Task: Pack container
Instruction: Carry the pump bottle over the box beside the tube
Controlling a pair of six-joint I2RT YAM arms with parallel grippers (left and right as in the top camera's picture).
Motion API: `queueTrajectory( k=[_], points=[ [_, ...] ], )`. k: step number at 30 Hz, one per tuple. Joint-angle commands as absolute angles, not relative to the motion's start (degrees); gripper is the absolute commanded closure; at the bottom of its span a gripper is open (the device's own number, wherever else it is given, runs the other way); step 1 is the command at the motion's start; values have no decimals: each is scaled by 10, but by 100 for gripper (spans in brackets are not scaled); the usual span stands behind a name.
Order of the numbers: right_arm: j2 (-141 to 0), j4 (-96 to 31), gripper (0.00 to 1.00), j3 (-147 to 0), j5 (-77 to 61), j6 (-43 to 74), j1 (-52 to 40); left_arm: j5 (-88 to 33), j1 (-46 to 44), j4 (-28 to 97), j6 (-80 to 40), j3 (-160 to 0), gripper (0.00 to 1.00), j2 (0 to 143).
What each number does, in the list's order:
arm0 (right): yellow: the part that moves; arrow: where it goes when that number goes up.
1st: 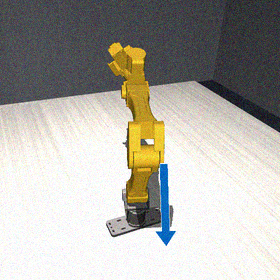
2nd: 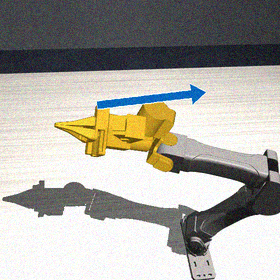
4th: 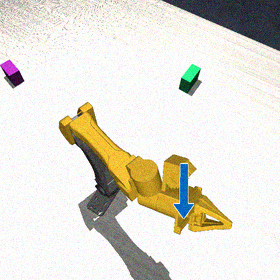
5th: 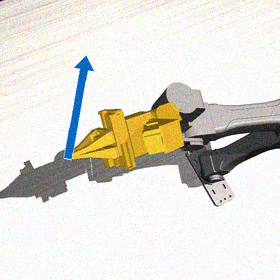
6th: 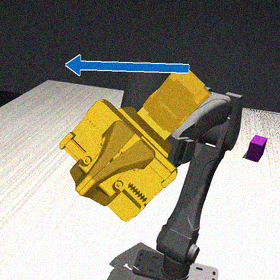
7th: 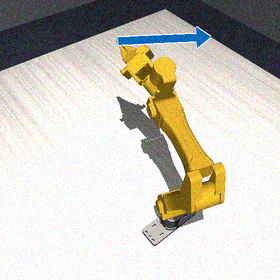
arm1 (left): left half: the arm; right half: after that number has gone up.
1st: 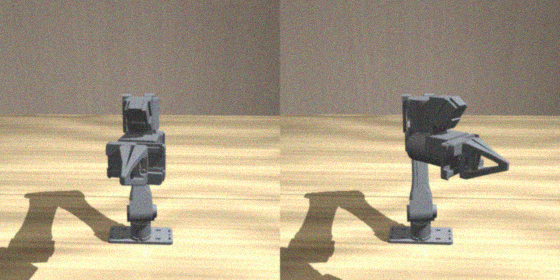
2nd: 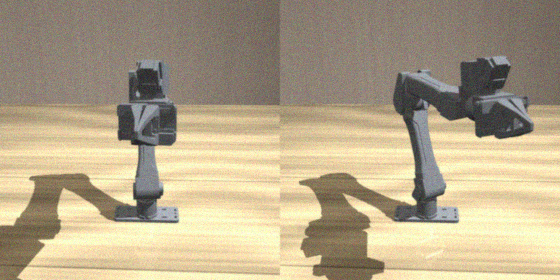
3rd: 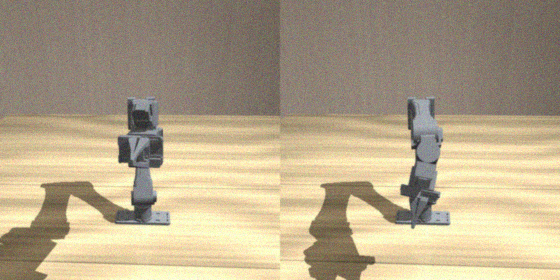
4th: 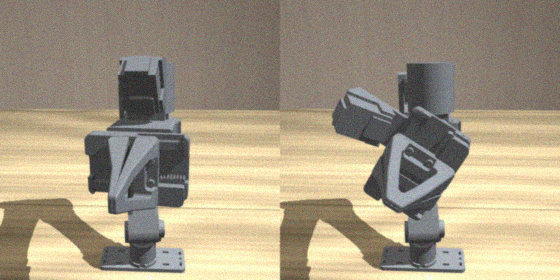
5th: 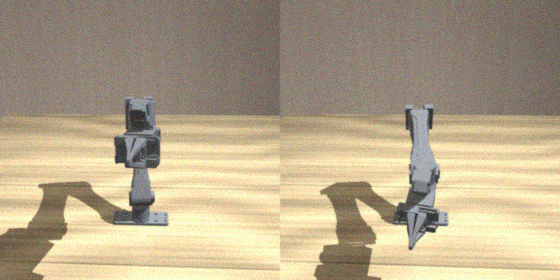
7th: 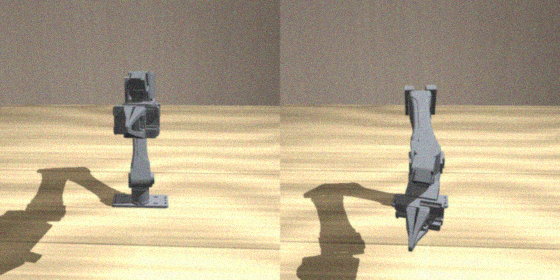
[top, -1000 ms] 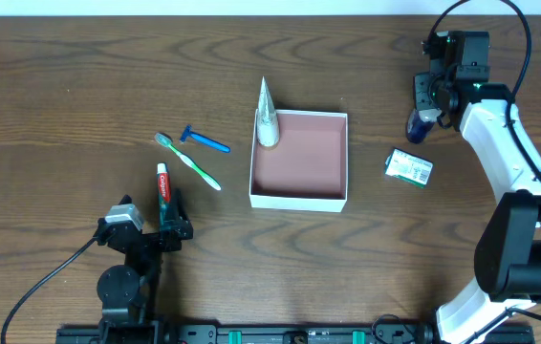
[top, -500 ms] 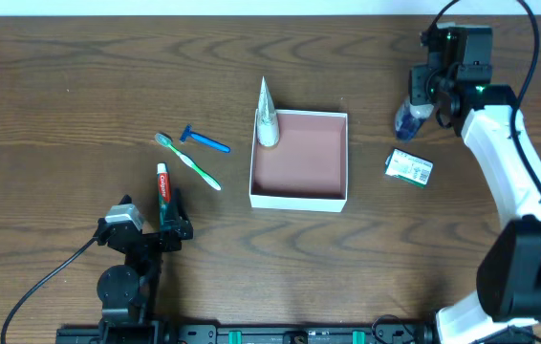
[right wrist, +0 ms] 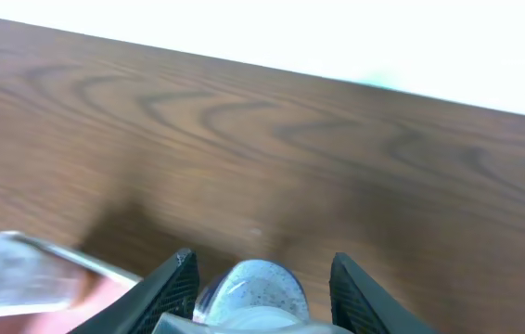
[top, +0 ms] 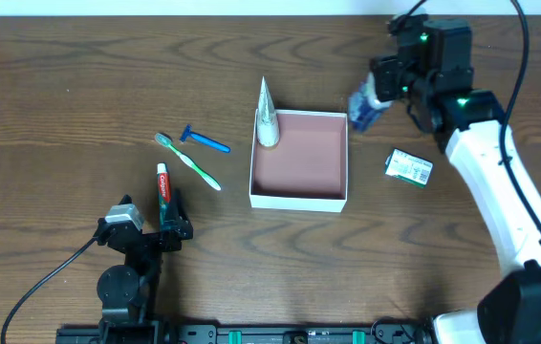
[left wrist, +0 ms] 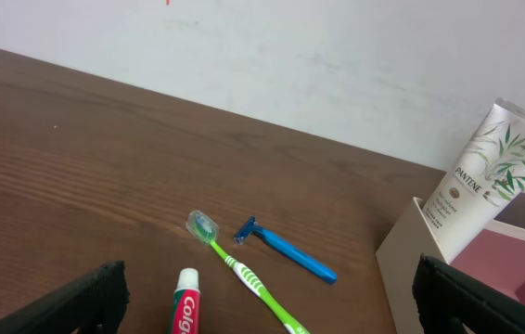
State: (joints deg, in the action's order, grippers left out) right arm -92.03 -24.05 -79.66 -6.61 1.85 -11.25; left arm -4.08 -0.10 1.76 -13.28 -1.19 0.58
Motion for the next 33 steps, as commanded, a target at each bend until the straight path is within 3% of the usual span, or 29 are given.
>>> queueTrajectory(
  k=[1,13,33],
  points=[
    [-878,-229,83,-802,-84,64,-140,-45,0,38,-126,-2,2,3],
    [-880,-252,79,-801,-79,174,-223,-45,0,38,-126,-2,2,3],
    [-997,-164,80,-801,61,100,-316,-45,0,38,-126,-2,2,3]
  ],
)
